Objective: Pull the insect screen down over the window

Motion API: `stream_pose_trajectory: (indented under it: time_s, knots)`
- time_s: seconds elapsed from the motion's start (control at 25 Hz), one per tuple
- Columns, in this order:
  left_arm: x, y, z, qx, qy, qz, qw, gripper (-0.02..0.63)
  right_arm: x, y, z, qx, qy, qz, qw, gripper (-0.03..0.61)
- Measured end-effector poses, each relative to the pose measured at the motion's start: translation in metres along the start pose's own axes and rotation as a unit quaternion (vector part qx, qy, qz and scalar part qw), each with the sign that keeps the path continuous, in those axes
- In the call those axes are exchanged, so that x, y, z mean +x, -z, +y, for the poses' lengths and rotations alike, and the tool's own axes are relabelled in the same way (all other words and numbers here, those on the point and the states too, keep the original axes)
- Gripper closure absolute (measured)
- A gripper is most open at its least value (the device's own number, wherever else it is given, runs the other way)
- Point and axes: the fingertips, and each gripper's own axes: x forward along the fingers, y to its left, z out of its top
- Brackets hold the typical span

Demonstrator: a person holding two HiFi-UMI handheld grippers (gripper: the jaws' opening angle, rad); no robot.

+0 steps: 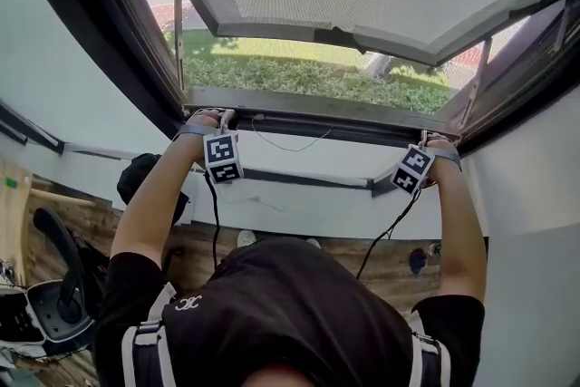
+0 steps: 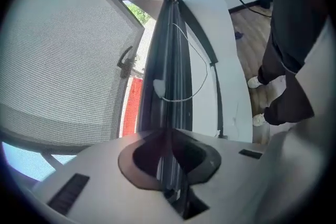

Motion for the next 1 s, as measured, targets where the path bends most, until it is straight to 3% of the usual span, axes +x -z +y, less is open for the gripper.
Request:
stream_pose_trajectory:
  time_s: [0.12,0.28,0.4,1.0]
  knots:
    - [0.0,0.002,-0.012,-0.014,0.035,-0.001,0.9993,0.489,0.001,0.001,0.014,0.003,-0.048,0.004,0.999,0.395]
    - [0.0,-0.001,-0.016,-0.021,0.042,-0.006,0.9989,0.449,0.003,0.001,0.017,0.01,-0.048,-0.001,0.999,0.354]
    - [-0.001,-0.005,-0.017,-0.023,0.042,-0.009,0.9988,0.414,0.005,0.001,0.018,0.015,-0.037,-0.004,0.999,0.347]
    - [0.005,0.001,-0.027,-0.03,0.048,0.012,0.9983,0.419,0.01,-0.001,0.024,0.024,-0.034,-0.002,0.999,0.331]
